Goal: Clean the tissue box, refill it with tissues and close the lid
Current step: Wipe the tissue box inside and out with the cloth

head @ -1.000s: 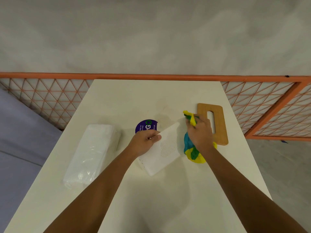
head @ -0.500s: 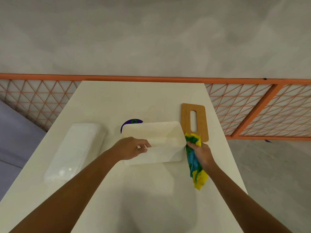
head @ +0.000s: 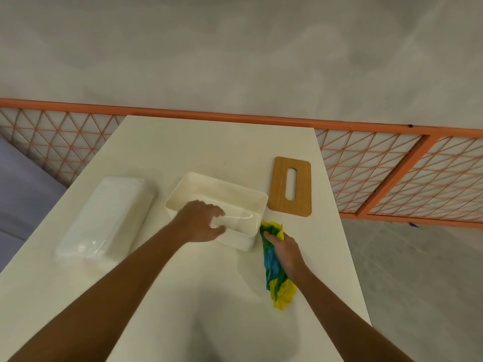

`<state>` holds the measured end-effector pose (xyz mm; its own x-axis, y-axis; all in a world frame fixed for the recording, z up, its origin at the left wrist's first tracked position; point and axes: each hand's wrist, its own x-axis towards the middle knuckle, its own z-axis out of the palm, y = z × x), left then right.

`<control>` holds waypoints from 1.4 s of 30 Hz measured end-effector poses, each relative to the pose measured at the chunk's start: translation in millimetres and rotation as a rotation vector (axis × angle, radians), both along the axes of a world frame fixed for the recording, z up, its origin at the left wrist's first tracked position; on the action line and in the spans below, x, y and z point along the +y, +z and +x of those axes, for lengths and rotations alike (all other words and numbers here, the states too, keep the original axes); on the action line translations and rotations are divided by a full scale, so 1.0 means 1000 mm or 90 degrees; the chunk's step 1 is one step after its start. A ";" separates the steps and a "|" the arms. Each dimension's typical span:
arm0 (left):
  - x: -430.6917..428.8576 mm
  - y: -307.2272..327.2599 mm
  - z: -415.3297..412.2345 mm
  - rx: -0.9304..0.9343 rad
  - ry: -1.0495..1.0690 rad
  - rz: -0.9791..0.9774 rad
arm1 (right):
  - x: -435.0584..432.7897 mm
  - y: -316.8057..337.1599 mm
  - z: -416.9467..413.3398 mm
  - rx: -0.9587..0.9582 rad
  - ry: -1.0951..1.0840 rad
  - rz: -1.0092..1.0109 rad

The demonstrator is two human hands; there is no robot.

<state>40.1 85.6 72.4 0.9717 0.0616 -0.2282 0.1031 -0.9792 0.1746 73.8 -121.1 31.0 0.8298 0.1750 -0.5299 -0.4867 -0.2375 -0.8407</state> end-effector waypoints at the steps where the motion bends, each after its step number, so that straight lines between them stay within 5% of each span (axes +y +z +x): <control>1: -0.018 -0.001 0.002 -0.007 -0.010 -0.011 | -0.002 0.000 0.001 0.004 0.000 0.001; 6: -0.087 -0.025 0.005 0.032 -0.023 -0.030 | -0.012 -0.001 0.004 -0.006 -0.011 0.010; 13: -0.097 -0.026 0.002 -0.058 0.018 -0.032 | -0.020 0.002 0.006 -0.059 -0.015 -0.024; 16: -0.085 -0.010 -0.001 -0.095 0.050 -0.119 | -0.016 0.010 0.008 -0.121 -0.018 -0.020; 24: -0.028 0.041 -0.014 -0.129 0.309 -0.659 | 0.022 0.059 0.013 -0.397 0.038 -0.001; 33: 0.026 0.054 -0.017 -0.132 0.423 -0.860 | 0.076 0.053 -0.009 -0.814 0.177 -0.209; 42: 0.056 0.061 -0.013 -0.106 0.376 -0.913 | 0.122 0.091 -0.010 -0.951 0.296 -0.351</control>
<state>27.1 141.7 133.7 0.9084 0.2635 -0.3247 0.2841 0.1807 0.9416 63.9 0.6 121.7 0.5637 0.6116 0.5552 0.8127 -0.5307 -0.2406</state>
